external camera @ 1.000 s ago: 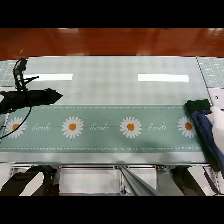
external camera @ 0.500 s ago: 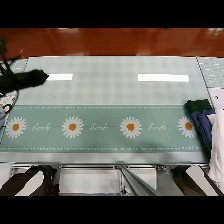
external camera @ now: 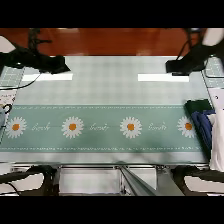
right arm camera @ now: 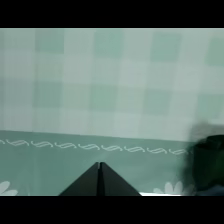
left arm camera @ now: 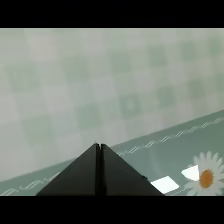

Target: Fold the shirts.

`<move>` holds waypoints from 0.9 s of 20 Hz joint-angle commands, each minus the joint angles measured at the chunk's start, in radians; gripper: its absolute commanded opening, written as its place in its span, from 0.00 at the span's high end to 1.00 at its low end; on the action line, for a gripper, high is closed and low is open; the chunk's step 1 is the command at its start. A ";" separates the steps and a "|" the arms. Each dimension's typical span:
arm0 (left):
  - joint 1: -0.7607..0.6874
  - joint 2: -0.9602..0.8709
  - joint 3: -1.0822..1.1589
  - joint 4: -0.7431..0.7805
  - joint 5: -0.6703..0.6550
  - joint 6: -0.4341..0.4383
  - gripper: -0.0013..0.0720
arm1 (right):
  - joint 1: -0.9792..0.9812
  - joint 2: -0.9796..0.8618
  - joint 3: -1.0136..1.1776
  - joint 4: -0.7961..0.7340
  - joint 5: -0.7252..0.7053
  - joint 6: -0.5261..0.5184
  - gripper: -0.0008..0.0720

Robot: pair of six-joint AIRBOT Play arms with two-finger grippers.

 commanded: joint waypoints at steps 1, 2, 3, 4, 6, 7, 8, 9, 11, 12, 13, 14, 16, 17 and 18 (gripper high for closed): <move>-0.036 -0.038 0.021 0.179 -0.114 -0.096 0.96 | 0.083 -0.097 0.026 -0.066 0.115 0.079 0.96; -0.032 -0.030 0.021 0.174 -0.116 -0.099 0.96 | 0.066 -0.097 0.026 -0.029 0.115 0.095 0.96; -0.031 -0.026 0.021 0.171 -0.119 -0.104 0.96 | 0.055 -0.098 0.026 -0.014 0.109 0.114 0.96; -0.032 -0.026 0.021 0.171 -0.119 -0.104 0.96 | 0.051 -0.097 0.026 -0.016 0.100 0.137 0.96; -0.032 -0.026 0.021 0.171 -0.119 -0.104 0.96 | 0.051 -0.097 0.026 -0.015 0.101 0.165 0.96; -0.032 -0.026 0.021 0.172 -0.119 -0.103 0.96 | 0.051 -0.097 0.026 -0.015 0.116 0.162 0.96; -0.032 -0.027 0.021 0.172 -0.119 -0.103 0.96 | 0.051 -0.097 0.026 -0.016 0.136 0.155 0.96; -0.032 -0.027 0.021 0.172 -0.119 -0.103 0.96 | 0.051 -0.097 0.026 -0.016 0.152 0.152 0.96; -0.032 -0.028 0.021 0.172 -0.119 -0.103 0.95 | 0.051 -0.097 0.026 -0.015 0.161 0.153 0.96; -0.032 -0.029 0.021 0.172 -0.119 -0.103 0.95 | 0.051 -0.097 0.026 -0.016 0.160 0.153 0.96; -0.032 -0.029 0.021 0.172 -0.119 -0.103 0.96 | 0.050 -0.097 0.026 -0.016 0.160 0.153 0.96; -0.032 -0.029 0.021 0.172 -0.119 -0.103 0.95 | 0.050 -0.097 0.026 -0.020 0.160 0.153 0.96; -0.032 -0.029 0.021 0.172 -0.118 -0.103 0.95 | 0.051 -0.097 0.026 -0.026 0.160 0.153 0.96; -0.032 -0.029 0.021 0.172 -0.117 -0.103 0.95 | 0.050 -0.097 0.026 -0.026 0.160 0.153 0.96; -0.032 -0.029 0.021 0.172 -0.117 -0.103 0.95 | 0.050 -0.097 0.026 -0.026 0.160 0.153 0.96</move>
